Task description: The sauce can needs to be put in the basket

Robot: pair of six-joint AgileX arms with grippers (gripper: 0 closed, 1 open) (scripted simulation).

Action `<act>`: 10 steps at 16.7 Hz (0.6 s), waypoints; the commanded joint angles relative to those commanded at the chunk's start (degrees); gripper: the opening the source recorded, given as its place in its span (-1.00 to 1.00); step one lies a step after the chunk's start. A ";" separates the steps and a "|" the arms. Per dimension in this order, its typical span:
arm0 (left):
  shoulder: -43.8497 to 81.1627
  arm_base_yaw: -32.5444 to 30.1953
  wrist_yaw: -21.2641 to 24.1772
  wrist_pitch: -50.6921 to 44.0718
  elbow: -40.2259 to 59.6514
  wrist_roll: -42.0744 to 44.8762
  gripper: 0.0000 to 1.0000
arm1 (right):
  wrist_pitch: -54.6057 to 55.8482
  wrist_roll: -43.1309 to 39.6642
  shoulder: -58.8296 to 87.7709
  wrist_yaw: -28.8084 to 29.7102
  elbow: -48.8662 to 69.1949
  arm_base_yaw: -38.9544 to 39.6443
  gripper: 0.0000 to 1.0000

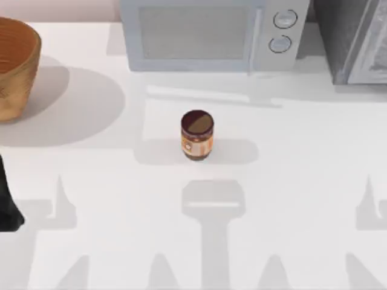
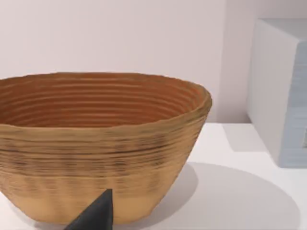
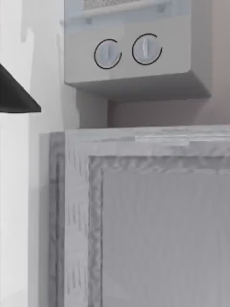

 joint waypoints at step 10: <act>21.22 -1.97 13.14 6.18 10.99 6.63 1.00 | 0.00 0.00 0.00 0.00 0.00 0.00 1.00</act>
